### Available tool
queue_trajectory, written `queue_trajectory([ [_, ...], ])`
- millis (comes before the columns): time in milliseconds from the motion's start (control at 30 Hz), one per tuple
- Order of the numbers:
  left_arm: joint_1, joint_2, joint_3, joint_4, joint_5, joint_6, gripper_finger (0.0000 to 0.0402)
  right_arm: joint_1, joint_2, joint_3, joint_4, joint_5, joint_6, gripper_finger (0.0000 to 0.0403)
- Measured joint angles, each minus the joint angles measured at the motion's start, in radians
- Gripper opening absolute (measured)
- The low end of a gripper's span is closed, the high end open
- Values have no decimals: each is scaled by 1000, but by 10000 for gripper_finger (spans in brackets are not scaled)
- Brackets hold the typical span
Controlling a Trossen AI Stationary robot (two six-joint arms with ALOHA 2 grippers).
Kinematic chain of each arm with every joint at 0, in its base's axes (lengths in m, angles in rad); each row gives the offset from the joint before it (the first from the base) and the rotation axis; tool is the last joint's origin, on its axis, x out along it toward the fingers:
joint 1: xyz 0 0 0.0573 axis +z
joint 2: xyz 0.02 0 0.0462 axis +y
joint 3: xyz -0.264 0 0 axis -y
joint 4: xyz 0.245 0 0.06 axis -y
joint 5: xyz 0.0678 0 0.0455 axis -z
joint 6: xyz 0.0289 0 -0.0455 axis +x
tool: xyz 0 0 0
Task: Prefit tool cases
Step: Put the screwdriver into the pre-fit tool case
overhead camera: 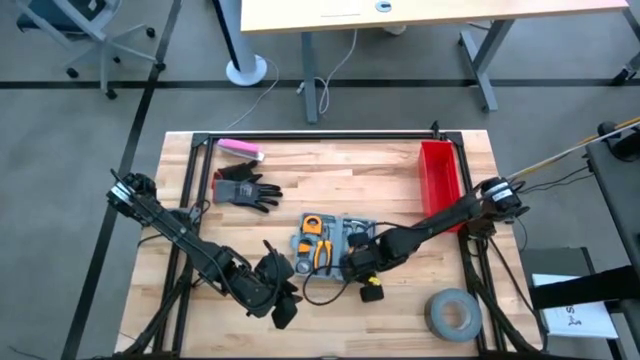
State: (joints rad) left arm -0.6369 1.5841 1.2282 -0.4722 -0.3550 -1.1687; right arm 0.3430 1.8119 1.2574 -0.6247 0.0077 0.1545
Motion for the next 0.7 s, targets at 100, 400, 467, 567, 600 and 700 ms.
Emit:
queue_trajectory([
  [100, -2, 0, 0, 0, 0, 0, 152, -18, -11, 17, -44, 48, -65, 18],
  [400, -3, 0, 0, 6, -2, 0, 152, -81, -10, -17, -169, 82, -292, 63],
  [467, -3, 0, 0, 8, -3, 0, 152, -86, -11, -23, -166, 89, -346, 82],
  [567, -3, 0, 0, 9, -4, 0, 152, -87, -8, -33, -174, 102, -421, 110],
  [600, -3, 0, 0, 8, -4, 0, 152, -87, -7, -32, -172, 109, -438, 118],
  [700, -3, 0, 0, 12, -5, -3, 152, -86, -7, -32, -178, 147, -485, 136],
])
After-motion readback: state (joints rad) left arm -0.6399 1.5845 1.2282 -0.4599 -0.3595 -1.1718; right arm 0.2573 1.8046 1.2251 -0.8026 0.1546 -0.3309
